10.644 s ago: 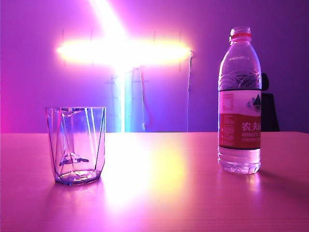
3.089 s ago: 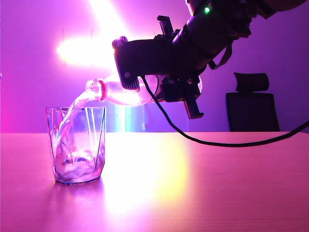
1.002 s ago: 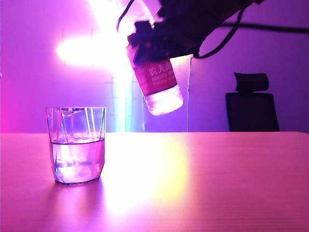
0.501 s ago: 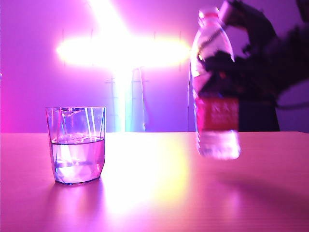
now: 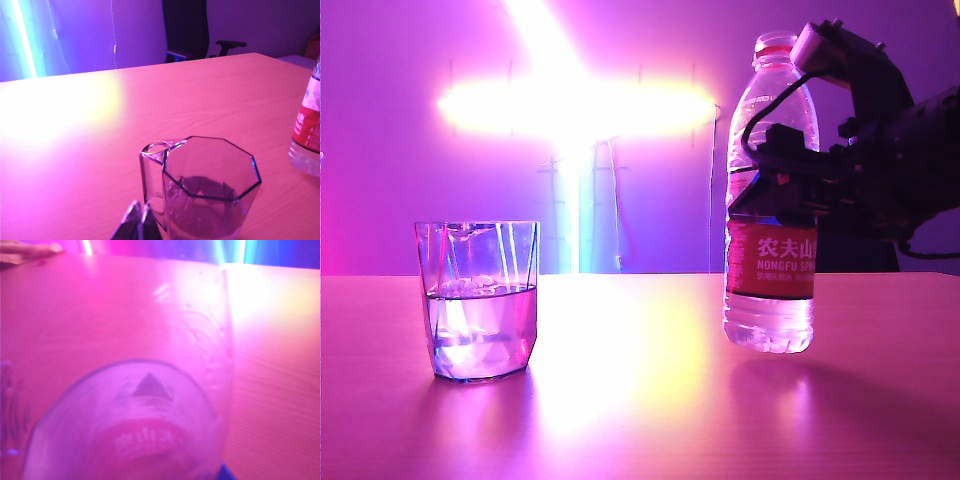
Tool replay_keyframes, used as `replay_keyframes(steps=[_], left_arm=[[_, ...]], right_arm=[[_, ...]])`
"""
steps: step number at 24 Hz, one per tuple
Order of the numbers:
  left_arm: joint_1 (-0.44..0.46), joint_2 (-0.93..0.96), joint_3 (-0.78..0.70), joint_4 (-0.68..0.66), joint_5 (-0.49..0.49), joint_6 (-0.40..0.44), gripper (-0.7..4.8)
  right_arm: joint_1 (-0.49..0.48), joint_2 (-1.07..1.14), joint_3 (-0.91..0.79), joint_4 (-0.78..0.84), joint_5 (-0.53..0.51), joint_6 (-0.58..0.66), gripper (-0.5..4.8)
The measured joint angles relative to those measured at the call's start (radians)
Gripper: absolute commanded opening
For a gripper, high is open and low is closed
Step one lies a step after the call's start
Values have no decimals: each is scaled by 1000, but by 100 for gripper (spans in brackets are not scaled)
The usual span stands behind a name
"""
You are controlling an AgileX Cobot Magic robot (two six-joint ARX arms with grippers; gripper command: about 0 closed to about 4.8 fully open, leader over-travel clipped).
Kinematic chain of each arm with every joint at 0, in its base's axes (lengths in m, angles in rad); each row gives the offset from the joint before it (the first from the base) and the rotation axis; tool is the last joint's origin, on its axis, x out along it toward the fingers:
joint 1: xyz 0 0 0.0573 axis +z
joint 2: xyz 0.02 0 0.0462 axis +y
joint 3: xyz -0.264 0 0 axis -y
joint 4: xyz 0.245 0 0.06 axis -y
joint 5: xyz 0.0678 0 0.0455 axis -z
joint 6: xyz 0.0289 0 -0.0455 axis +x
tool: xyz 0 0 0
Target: Pick up the mineral water bottle on the table and pour water into the mug until it's half full.
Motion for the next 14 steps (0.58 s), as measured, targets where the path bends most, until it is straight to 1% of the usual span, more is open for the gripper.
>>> replay_keyframes(steps=[1,2,3,4,8,9,11,14], left_arm=[[0,0,0,0,0,0,-2],[0,0,0,0,0,0,-2],[0,0,0,0,0,0,-2],[0,0,0,0,0,0,-2],[0,0,0,0,0,0,-2],[0,0,0,0,0,0,-2],[0,0,0,0,0,0,-2],[0,0,0,0,0,0,-2]], right_arm=[[0,0,0,-1,1,-3,312],[0,0,0,-2,2,-5,329],[0,0,0,-3,2,-6,355],[0,0,0,-3,2,-6,397],[0,-6,0,-6,-2,-6,402],[0,-6,0,-10,0,-6,419],[0,-6,0,-41,1,-6,473],[0,-13,-12,-51,1,2,477]])
